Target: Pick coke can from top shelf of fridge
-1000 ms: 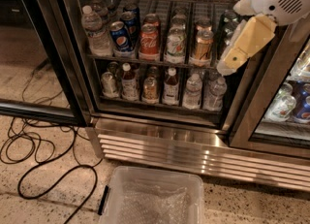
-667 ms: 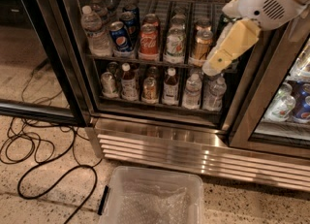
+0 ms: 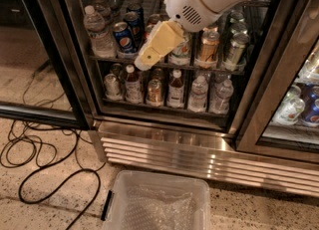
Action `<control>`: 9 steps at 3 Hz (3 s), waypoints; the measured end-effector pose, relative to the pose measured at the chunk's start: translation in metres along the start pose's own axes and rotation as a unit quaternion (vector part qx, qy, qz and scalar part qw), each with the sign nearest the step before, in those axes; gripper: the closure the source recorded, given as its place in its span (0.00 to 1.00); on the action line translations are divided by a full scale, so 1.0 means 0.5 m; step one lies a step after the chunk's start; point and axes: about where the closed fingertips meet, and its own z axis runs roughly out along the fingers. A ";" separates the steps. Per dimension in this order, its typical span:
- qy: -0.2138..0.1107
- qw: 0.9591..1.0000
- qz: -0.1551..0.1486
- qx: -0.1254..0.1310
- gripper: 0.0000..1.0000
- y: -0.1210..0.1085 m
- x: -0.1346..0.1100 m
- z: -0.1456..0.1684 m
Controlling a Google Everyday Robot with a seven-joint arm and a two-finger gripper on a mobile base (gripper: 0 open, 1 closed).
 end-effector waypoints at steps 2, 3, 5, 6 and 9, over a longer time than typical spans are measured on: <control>-0.011 1.000 0.007 0.029 0.00 -0.006 -0.017 0.018; -0.005 0.997 0.022 0.067 0.00 -0.001 -0.020 0.094; 0.007 0.987 0.078 0.143 0.00 -0.068 -0.012 0.184; 0.003 0.984 0.110 0.142 0.00 -0.065 -0.013 0.182; -0.106 0.959 0.111 0.240 0.00 -0.162 -0.124 0.254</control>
Offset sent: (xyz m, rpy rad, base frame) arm 0.0182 0.0179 -0.0094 0.0451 -0.0776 -0.1134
